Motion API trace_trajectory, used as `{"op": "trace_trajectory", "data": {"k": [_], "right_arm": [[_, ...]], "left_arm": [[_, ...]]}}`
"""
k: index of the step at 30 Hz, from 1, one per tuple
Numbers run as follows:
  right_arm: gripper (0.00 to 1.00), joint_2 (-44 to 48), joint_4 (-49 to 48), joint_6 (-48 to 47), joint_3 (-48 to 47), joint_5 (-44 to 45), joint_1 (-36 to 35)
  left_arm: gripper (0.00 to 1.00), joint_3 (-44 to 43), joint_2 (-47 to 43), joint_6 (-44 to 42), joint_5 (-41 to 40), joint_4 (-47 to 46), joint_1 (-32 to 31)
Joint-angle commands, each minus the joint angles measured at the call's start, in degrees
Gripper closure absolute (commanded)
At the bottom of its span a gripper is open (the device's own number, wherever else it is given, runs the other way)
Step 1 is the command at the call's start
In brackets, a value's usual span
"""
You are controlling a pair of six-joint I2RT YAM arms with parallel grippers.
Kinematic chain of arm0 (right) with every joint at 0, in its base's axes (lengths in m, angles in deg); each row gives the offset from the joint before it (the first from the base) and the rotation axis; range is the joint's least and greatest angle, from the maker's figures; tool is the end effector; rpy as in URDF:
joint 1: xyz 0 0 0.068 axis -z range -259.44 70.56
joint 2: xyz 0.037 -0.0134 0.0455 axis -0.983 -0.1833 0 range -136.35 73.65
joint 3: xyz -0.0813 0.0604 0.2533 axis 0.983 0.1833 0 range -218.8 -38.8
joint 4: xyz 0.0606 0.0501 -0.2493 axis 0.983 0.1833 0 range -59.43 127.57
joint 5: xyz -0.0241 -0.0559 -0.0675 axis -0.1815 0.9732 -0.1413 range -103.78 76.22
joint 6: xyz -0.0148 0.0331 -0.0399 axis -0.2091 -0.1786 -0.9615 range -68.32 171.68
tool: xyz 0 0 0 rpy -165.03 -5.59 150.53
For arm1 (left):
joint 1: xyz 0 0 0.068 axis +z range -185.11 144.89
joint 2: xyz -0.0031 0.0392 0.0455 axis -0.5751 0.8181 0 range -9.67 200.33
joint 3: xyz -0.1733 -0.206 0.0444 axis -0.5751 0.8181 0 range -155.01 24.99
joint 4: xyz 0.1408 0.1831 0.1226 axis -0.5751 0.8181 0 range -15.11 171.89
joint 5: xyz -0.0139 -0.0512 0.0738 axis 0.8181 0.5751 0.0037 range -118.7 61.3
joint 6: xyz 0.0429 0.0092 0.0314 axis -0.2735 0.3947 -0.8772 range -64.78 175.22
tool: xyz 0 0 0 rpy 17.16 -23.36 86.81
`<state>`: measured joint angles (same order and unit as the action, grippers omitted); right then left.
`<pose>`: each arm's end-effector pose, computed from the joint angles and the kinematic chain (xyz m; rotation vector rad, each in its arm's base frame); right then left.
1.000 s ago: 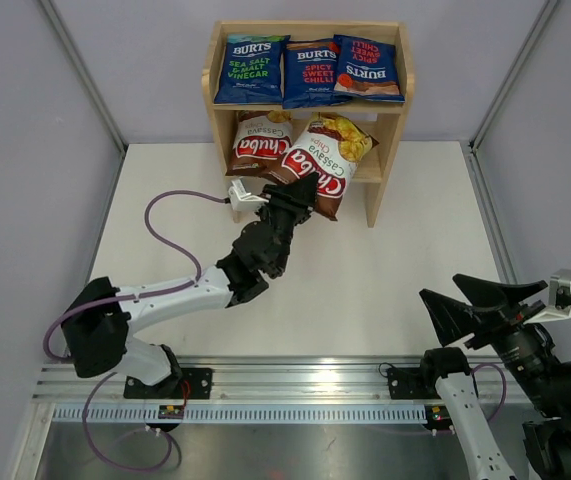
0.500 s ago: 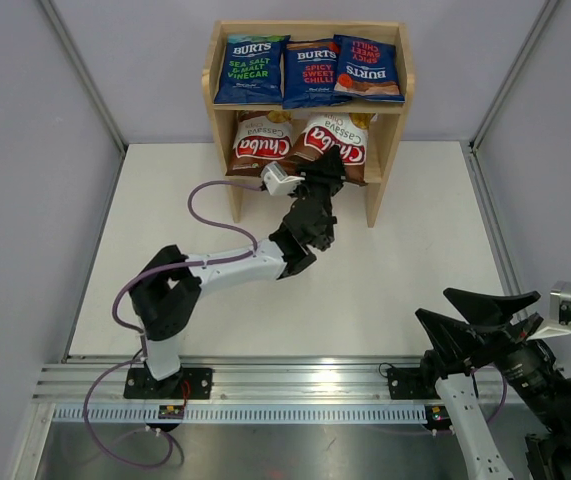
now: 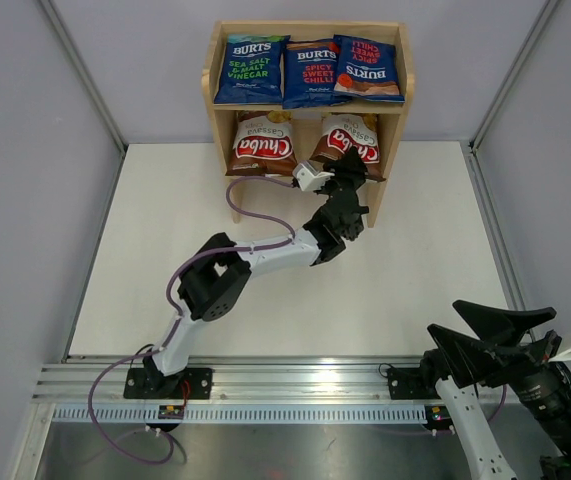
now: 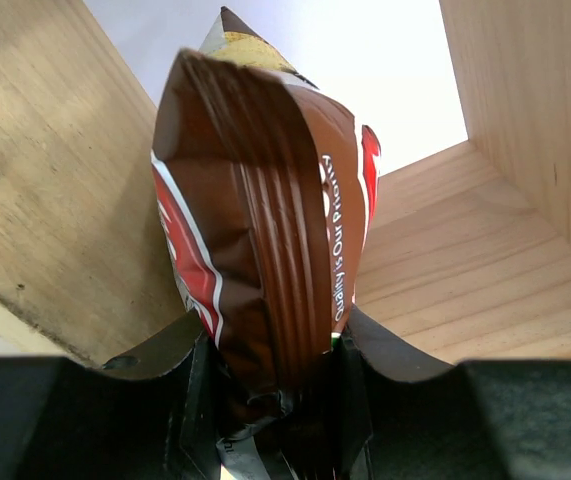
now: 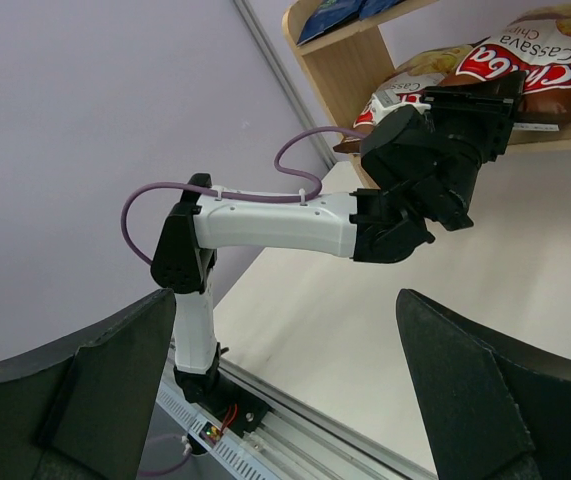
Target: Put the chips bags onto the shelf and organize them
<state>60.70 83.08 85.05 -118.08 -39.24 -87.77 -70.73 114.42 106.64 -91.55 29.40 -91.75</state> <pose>-0.0921 0.0018 0.4464 -0.0876 1.4091 0.9024 0.3004 -0.3989 0.2951 -0.8981 1.1918 -0.8476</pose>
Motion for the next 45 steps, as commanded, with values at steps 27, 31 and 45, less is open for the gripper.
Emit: {"op": "trace_trajectory", "data": {"k": [27,31,45], "right_arm": [[0.01,1.88,-0.04,2.14,1.33,1.81,-0.89],[0.01,1.88,-0.57,2.23,1.77,1.72,-0.89],[0.01,1.79,-1.09,2.50,3.17,1.55,-0.89]], "left_arm": [[0.37,-0.87,-0.25,11.43,-1.67,10.06,-0.93],[0.42,-1.39,-0.61,11.16,-0.78,11.22,-0.40],[0.27,-5.18,0.28,8.70,3.52,15.25,1.71]]}}
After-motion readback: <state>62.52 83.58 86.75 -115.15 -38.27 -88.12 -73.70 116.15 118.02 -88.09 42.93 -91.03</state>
